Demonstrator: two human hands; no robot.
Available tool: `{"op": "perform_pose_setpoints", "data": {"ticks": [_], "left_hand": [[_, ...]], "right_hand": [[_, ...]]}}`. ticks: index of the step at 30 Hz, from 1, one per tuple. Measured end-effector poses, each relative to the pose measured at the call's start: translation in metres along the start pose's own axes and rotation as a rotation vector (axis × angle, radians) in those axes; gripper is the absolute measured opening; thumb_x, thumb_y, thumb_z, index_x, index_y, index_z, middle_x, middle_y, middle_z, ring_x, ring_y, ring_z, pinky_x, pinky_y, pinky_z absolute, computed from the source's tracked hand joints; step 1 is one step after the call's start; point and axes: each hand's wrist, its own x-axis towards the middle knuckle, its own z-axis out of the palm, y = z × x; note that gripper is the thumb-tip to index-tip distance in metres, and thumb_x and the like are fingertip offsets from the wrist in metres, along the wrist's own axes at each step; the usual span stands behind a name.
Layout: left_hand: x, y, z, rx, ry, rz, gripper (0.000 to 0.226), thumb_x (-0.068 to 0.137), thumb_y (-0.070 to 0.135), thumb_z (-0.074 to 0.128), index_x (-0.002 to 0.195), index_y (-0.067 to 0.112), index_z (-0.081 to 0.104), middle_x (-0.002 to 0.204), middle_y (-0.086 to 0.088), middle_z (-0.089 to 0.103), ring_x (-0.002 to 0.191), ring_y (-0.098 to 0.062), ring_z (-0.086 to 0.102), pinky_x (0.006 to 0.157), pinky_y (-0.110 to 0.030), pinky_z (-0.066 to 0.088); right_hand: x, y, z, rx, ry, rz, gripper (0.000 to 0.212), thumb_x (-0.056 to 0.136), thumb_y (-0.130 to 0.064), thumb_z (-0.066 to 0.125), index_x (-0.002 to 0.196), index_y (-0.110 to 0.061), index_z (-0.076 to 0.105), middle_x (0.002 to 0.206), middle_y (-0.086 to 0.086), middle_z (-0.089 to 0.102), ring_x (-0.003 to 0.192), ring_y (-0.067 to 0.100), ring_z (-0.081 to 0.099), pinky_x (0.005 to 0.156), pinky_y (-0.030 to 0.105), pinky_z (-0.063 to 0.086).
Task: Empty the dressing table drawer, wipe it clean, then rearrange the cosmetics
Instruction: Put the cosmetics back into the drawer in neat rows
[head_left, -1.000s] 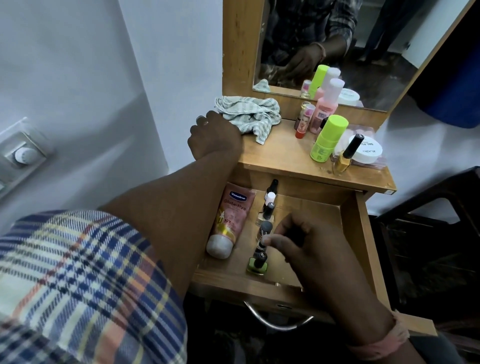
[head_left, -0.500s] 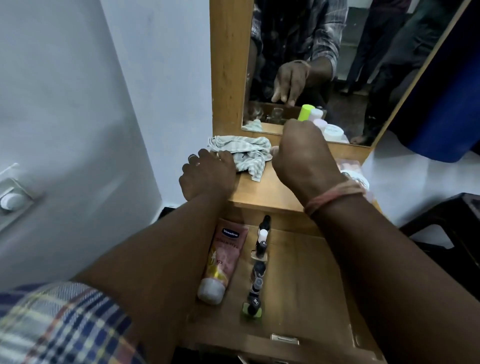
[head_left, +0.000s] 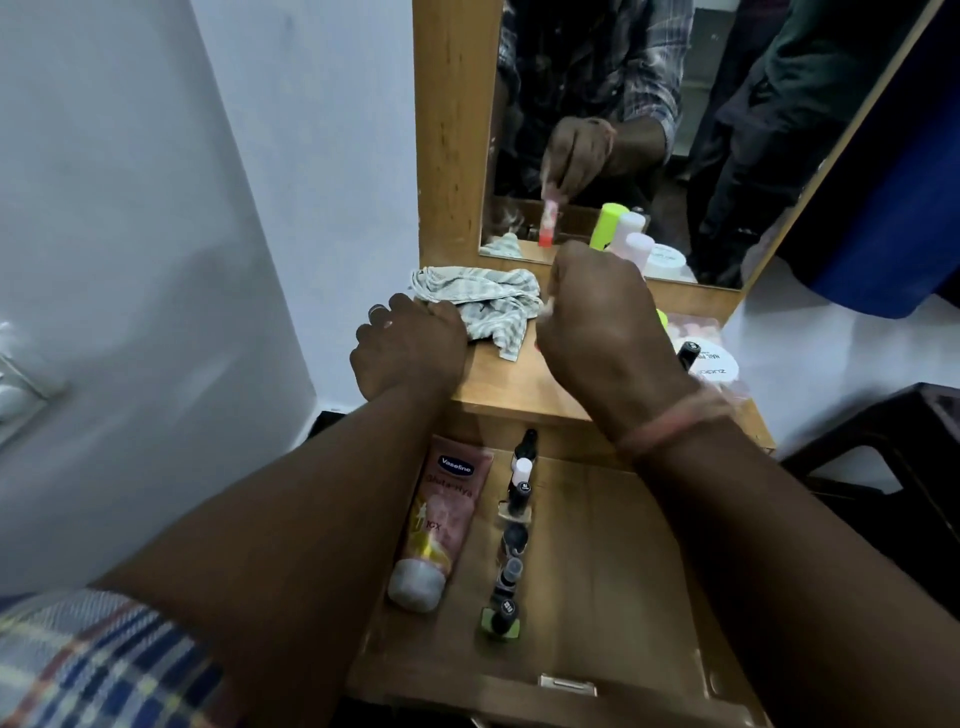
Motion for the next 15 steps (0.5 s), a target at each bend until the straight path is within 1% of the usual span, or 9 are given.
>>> {"op": "perform_pose_setpoints", "data": {"ticks": [1, 2, 4, 6, 8, 10, 12, 14, 15], "left_hand": [[0.000, 0.000, -0.001, 0.002, 0.002, -0.006, 0.056, 0.102, 0.050, 0.031, 0.131, 0.010, 0.056, 0.130, -0.016, 0.060, 0.117, -0.038, 0.059, 0.095, -0.045, 0.047], [0.000, 0.000, -0.002, -0.001, 0.005, -0.005, 0.055, 0.102, 0.049, 0.031, 0.132, 0.010, 0.055, 0.131, -0.016, 0.059, 0.118, -0.038, 0.058, 0.096, -0.045, 0.046], [-0.001, 0.001, -0.003, -0.002, -0.002, -0.005, 0.055, 0.103, 0.048, 0.031, 0.134, 0.010, 0.054, 0.134, -0.016, 0.057, 0.121, -0.038, 0.056, 0.097, -0.045, 0.043], [-0.001, 0.003, -0.004, 0.004, -0.008, -0.007, 0.054, 0.103, 0.048, 0.032, 0.134, 0.010, 0.054, 0.135, -0.015, 0.057, 0.122, -0.037, 0.055, 0.097, -0.044, 0.042], [-0.001, 0.003, -0.004, 0.011, -0.014, -0.017, 0.054, 0.103, 0.049, 0.033, 0.134, 0.010, 0.054, 0.134, -0.015, 0.057, 0.121, -0.037, 0.055, 0.097, -0.044, 0.043], [-0.002, 0.003, -0.005, 0.015, -0.016, -0.023, 0.053, 0.103, 0.049, 0.033, 0.133, 0.010, 0.054, 0.133, -0.015, 0.057, 0.121, -0.037, 0.056, 0.096, -0.044, 0.043], [-0.004, 0.002, -0.007, 0.012, -0.016, -0.026, 0.053, 0.103, 0.049, 0.033, 0.132, 0.009, 0.055, 0.132, -0.015, 0.058, 0.120, -0.038, 0.056, 0.096, -0.044, 0.043], [-0.004, 0.001, -0.007, -0.004, -0.009, -0.024, 0.052, 0.103, 0.049, 0.034, 0.130, 0.009, 0.056, 0.131, -0.015, 0.059, 0.120, -0.037, 0.057, 0.096, -0.044, 0.044], [-0.004, 0.001, -0.008, -0.013, -0.012, -0.026, 0.052, 0.102, 0.048, 0.035, 0.130, 0.010, 0.056, 0.131, -0.015, 0.059, 0.120, -0.037, 0.056, 0.097, -0.044, 0.044]], "right_hand": [[-0.018, 0.003, -0.007, 0.061, -0.003, -0.019, 0.013, 0.085, -0.004, 0.061, 0.094, -0.014, 0.059, 0.092, 0.004, 0.065, 0.088, 0.023, 0.061, 0.065, 0.034, 0.041], [-0.037, 0.007, -0.014, 0.108, -0.043, -0.004, 0.013, 0.085, -0.009, 0.066, 0.094, -0.017, 0.061, 0.089, -0.002, 0.064, 0.084, 0.017, 0.060, 0.064, 0.033, 0.043], [-0.076, 0.024, -0.019, 0.153, -0.198, 0.077, 0.012, 0.085, -0.020, 0.073, 0.092, -0.025, 0.064, 0.086, -0.009, 0.063, 0.080, 0.007, 0.058, 0.061, 0.022, 0.042], [-0.108, 0.047, -0.004, 0.140, -0.310, 0.149, 0.010, 0.085, -0.024, 0.073, 0.087, -0.026, 0.064, 0.083, -0.011, 0.065, 0.079, 0.002, 0.058, 0.061, 0.019, 0.040], [-0.125, 0.065, 0.020, 0.080, -0.326, 0.195, 0.010, 0.083, -0.024, 0.073, 0.087, -0.026, 0.064, 0.086, -0.008, 0.067, 0.085, 0.010, 0.063, 0.069, 0.026, 0.046], [-0.129, 0.076, 0.041, 0.043, -0.312, 0.183, 0.012, 0.084, -0.025, 0.070, 0.091, -0.026, 0.060, 0.092, -0.005, 0.065, 0.090, 0.017, 0.062, 0.078, 0.034, 0.049], [-0.126, 0.079, 0.052, 0.088, -0.276, 0.162, 0.013, 0.088, -0.024, 0.067, 0.093, -0.027, 0.056, 0.094, -0.005, 0.060, 0.089, 0.015, 0.058, 0.074, 0.031, 0.045], [-0.126, 0.079, 0.056, 0.153, -0.274, 0.137, 0.015, 0.090, -0.021, 0.067, 0.094, -0.028, 0.054, 0.094, -0.008, 0.056, 0.087, 0.010, 0.054, 0.068, 0.023, 0.037], [-0.128, 0.078, 0.058, 0.167, -0.283, 0.121, 0.016, 0.090, -0.020, 0.067, 0.095, -0.028, 0.054, 0.094, -0.010, 0.055, 0.087, 0.007, 0.053, 0.066, 0.019, 0.037]]}}
